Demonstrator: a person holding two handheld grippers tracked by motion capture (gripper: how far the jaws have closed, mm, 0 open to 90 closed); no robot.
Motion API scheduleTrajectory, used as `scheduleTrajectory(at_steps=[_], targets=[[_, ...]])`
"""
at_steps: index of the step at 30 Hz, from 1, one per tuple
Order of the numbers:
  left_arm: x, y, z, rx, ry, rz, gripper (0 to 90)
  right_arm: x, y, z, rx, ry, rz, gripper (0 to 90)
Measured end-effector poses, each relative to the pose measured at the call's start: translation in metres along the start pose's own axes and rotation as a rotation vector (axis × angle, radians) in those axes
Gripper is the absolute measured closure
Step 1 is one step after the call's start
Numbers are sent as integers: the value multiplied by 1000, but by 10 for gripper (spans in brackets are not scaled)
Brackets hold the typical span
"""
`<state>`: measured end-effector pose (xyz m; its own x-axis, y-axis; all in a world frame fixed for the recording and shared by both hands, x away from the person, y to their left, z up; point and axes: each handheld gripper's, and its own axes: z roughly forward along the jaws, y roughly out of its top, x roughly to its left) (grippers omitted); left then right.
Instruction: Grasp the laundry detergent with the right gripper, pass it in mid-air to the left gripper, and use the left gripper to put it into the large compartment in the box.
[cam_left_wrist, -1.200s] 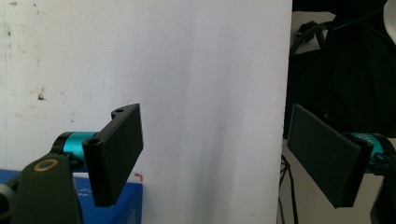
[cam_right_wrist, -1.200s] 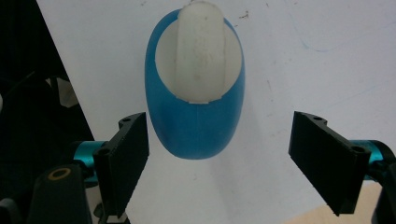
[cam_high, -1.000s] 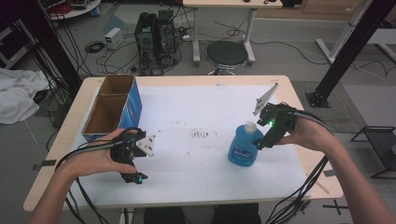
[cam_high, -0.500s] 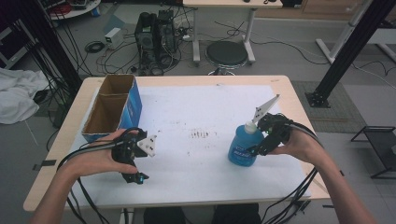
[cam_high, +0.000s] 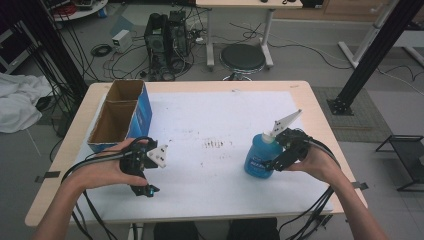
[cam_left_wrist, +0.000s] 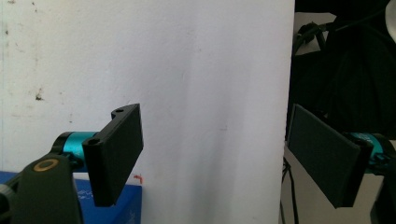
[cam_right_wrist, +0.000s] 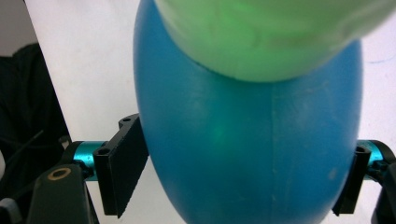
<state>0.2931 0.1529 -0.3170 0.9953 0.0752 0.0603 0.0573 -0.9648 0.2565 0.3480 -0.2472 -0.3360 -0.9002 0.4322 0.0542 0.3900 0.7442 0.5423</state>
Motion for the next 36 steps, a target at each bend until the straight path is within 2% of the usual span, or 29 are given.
scheduleTrajectory(at_steps=[3,9,21,22,23,24,26,28,30,36], targets=[[0,0,0,-1,1,-2,187,0,-2,1,-33,5,-4,196],[0,1,1,6,4,3,186,1,-6,5,-60,-1,-12,196],[0,0,2,8,3,1,187,2,-9,8,-72,-10,-16,204],[-1,0,3,-12,10,-21,187,3,-9,9,-79,-11,-10,204],[0,0,1,6,1,0,186,3,-10,9,-76,-9,-12,204],[0,0,2,7,3,2,187,3,-10,9,-75,-9,-8,205],[0,0,2,2,4,-1,186,3,-11,10,-83,-6,-13,263],[0,0,2,5,3,2,186,3,-12,10,-93,-2,-4,263],[0,-1,3,7,-4,1,186,3,-12,11,-101,2,-17,262],[-1,-2,4,-1,-5,-5,186,3,-13,12,-100,1,-7,265]])
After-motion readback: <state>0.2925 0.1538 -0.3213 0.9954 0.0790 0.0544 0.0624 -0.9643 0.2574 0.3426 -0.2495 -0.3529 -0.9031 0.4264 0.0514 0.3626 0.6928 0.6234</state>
